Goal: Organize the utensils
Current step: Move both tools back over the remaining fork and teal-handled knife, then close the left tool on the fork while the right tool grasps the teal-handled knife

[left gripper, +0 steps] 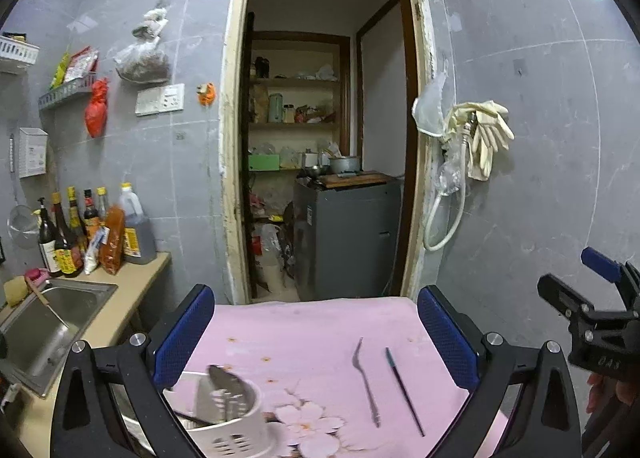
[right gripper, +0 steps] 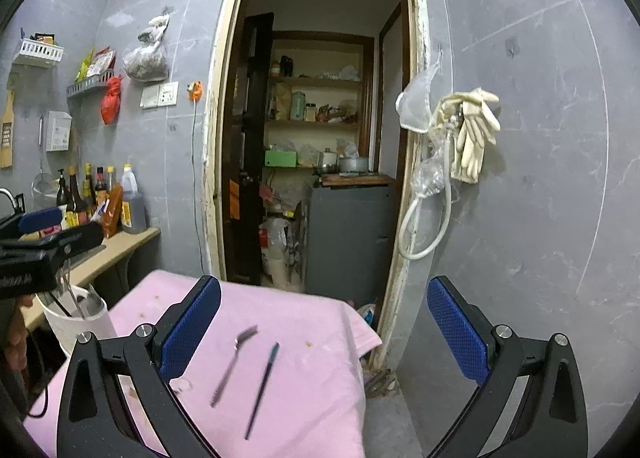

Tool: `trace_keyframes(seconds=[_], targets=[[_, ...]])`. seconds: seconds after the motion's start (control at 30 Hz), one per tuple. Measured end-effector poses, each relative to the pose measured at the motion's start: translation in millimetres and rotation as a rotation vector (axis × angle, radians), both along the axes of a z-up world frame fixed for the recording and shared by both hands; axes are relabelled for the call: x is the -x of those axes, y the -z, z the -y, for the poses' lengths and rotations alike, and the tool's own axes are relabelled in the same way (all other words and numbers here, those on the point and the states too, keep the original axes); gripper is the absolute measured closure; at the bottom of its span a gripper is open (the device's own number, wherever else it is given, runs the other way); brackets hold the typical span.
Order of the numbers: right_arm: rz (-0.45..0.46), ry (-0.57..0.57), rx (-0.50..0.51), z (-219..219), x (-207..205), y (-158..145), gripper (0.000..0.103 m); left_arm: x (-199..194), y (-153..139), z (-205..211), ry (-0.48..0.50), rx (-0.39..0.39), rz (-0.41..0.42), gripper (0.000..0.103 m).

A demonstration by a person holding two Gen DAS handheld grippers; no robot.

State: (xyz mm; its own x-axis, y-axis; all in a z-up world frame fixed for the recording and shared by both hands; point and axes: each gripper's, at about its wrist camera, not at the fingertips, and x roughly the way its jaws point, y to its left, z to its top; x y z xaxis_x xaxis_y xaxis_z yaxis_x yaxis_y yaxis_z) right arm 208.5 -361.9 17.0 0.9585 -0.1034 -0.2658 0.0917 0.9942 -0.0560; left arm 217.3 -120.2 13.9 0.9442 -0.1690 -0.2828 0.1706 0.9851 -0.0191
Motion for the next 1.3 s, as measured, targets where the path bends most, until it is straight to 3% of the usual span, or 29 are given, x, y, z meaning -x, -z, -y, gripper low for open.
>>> trace_keyframes(seconds=[0.27,0.7,0.97,1.13,1.3], targets=[[-0.080,-0.003,-0.011,28,-20,34,0.002,-38,15,38,0.067,0.030,-0.076,0.001],[-0.195,-0.062,-0.066,31,-75,114,0.004,-110,87,71,0.043,0.013,-0.219,0.001],[-0.354,-0.181,-0.146,21,-127,167,0.048,-162,135,72,0.066,0.052,-0.379,0.036],[-0.436,-0.242,-0.170,11,-154,191,0.064,-196,167,70,0.092,0.092,-0.501,0.054],[-0.507,-0.293,-0.193,-1,-179,211,0.073,-222,191,77,0.112,0.078,-0.599,0.068]])
